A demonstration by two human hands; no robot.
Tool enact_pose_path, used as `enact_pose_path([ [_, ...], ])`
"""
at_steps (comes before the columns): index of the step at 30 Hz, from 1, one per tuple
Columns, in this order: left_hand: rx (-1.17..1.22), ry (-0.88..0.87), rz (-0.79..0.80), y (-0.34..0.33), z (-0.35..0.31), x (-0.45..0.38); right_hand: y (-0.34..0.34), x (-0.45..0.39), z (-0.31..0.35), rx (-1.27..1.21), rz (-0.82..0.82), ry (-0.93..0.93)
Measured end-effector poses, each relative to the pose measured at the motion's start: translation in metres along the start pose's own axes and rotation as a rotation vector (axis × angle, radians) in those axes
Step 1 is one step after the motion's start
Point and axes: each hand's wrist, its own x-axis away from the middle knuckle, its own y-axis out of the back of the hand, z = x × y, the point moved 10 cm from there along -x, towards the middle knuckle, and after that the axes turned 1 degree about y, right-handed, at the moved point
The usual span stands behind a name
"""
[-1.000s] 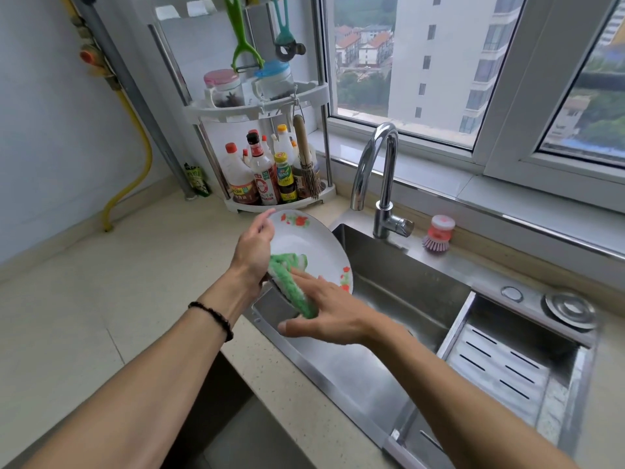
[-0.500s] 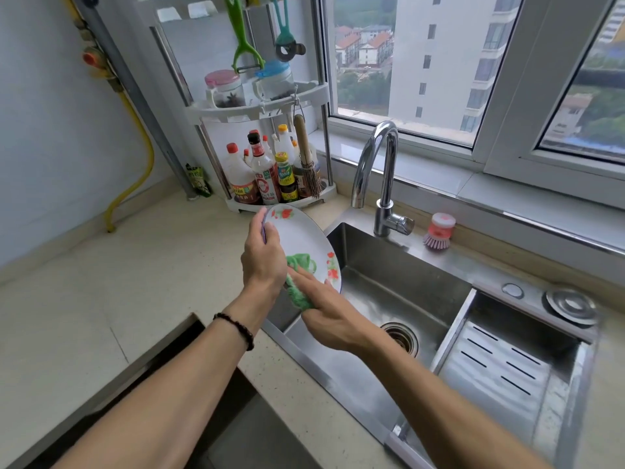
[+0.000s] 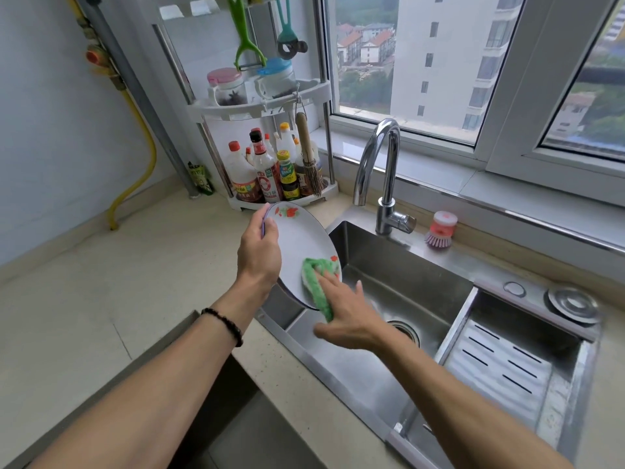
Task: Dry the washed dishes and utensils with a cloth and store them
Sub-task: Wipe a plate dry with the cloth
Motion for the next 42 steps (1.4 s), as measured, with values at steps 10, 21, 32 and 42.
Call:
enact_pose_path([
  [10, 0.03, 0.023, -0.04, 0.011, 0.002, -0.002, -0.001, -0.002, 0.02, 0.004, -0.005, 0.067],
  [21, 0.1, 0.119, -0.038, 0.02, 0.013, -0.008, -0.002, -0.002, 0.046, 0.015, -0.095, 0.186],
  [32, 0.19, 0.382, 0.238, 0.024, 0.022, -0.019, 0.031, 0.005, 0.034, 0.421, -0.452, 0.341],
  [42, 0.292, 0.18, -0.114, 0.027, 0.023, 0.017, 0.042, 0.006, 0.08, 0.2, -0.541, 0.365],
])
